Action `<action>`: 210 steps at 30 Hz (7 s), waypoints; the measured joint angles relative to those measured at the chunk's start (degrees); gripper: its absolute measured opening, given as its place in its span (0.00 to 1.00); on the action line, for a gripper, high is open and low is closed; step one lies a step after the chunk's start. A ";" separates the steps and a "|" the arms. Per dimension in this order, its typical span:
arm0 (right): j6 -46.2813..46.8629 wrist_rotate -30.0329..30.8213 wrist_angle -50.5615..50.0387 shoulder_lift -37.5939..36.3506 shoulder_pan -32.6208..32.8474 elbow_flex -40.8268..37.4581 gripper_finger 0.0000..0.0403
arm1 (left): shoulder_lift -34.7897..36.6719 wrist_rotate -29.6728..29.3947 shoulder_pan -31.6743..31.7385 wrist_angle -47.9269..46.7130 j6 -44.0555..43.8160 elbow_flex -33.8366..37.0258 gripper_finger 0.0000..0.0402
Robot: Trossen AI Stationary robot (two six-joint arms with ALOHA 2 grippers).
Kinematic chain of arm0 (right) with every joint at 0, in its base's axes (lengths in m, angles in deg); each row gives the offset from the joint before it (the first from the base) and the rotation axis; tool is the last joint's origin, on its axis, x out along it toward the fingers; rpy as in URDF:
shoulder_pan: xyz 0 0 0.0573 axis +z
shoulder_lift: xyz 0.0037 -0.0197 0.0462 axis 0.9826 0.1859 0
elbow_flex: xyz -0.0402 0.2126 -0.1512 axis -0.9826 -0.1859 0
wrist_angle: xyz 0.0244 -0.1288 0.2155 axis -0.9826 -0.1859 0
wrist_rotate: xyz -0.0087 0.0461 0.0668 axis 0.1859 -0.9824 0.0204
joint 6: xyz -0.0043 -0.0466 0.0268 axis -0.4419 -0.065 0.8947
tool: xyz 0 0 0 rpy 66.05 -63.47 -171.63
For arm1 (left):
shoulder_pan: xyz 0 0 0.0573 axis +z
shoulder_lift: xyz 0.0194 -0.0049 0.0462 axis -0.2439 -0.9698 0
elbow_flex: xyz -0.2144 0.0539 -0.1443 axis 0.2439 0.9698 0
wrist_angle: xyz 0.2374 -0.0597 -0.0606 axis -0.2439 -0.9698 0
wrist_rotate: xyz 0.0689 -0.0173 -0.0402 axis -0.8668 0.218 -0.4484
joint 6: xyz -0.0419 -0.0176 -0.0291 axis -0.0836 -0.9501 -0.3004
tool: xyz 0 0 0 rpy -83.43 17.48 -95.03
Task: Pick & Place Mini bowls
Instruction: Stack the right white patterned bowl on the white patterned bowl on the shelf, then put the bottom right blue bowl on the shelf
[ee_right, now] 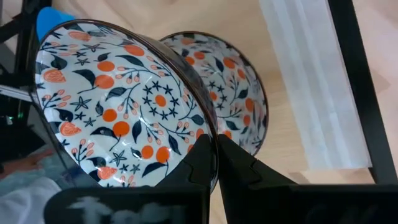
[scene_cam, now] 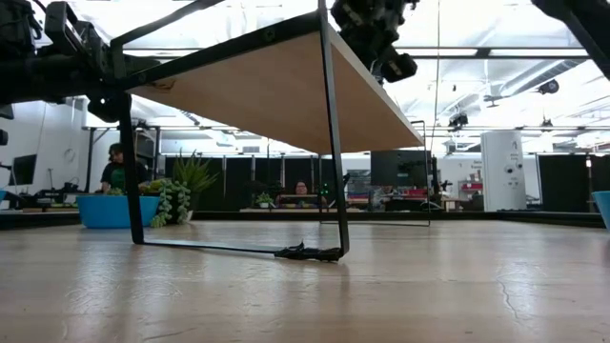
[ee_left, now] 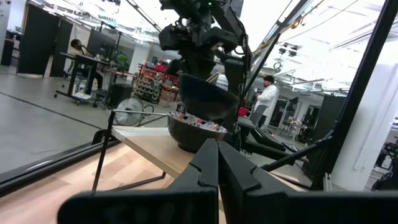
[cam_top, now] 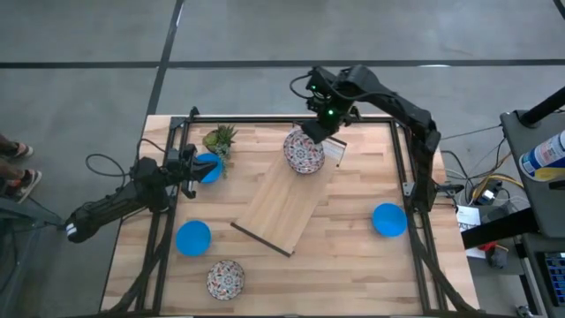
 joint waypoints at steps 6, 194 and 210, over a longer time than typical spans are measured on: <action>-0.25 0.13 -0.02 0.56 -0.37 -0.79 0.02 | -0.01 0.00 0.00 -0.04 0.00 0.00 0.00; -13.81 25.82 0.10 -3.72 47.15 -6.35 0.02 | -0.02 -0.01 0.01 -1.70 0.00 0.00 0.00; -44.14 33.40 0.12 9.06 43.27 6.21 0.02 | -0.02 0.00 0.01 -1.75 0.00 0.00 0.00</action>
